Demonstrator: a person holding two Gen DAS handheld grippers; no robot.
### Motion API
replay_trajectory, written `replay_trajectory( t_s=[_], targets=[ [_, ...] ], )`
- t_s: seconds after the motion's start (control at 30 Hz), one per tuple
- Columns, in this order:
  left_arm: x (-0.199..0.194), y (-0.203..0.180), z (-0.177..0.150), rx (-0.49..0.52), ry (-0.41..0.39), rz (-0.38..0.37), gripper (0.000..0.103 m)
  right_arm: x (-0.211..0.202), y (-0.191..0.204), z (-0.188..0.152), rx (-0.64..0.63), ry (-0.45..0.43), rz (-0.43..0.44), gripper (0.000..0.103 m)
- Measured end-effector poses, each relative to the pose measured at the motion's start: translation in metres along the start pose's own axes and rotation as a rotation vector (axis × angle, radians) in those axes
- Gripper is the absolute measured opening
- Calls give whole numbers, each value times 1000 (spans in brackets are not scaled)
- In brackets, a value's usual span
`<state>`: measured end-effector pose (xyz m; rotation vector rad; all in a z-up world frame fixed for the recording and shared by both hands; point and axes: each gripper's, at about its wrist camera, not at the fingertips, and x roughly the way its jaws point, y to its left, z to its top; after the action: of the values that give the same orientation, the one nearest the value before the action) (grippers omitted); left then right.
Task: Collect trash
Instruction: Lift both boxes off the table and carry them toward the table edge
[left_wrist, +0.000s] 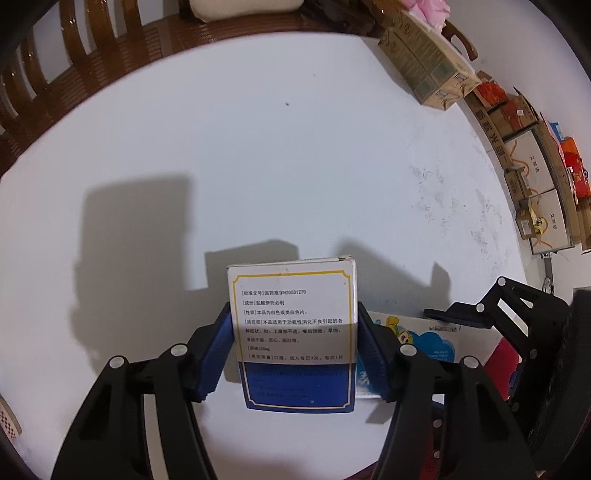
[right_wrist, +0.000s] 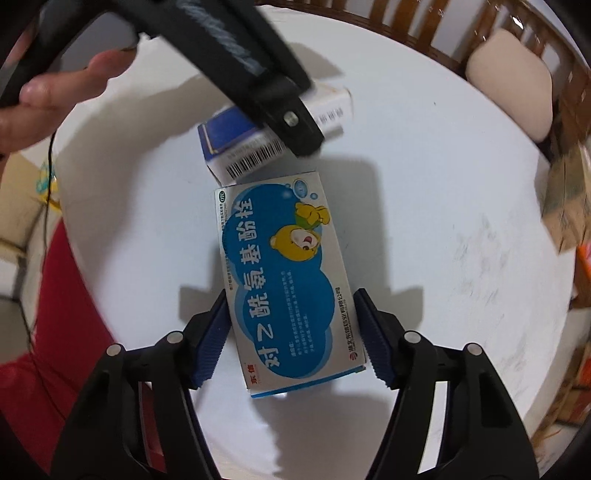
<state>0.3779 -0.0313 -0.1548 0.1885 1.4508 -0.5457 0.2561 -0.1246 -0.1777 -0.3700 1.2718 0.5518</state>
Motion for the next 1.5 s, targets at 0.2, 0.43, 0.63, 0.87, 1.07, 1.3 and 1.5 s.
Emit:
replay_trajectory(
  t_s=[0.2,0.43,0.63,0.87,1.07,1.3,1.5],
  targets=[
    [-23,6,-25,-5,-58,48,61,-8,0,-12,75,-30,9,64],
    [-39,1,-51,-7,-97,56,61,-35,-5,-28,163,-103,9,63],
    [-42,-5,-77,-8,-92,62,61,-32,-6,-27,217,-95,33,62],
    [-41,-14,-97,9,-81,58,61,-49,0,-31,226,-137,39,62],
    [-38,-19,-106,17,-78,51,61,-57,8,-28,203,-167,4,62],
    [-42,-26,-111,35,-83,60,61,-74,12,-28,187,-204,-24,62],
    [-54,-36,-121,51,-105,83,61,-107,20,-37,168,-267,-68,62]
  ],
)
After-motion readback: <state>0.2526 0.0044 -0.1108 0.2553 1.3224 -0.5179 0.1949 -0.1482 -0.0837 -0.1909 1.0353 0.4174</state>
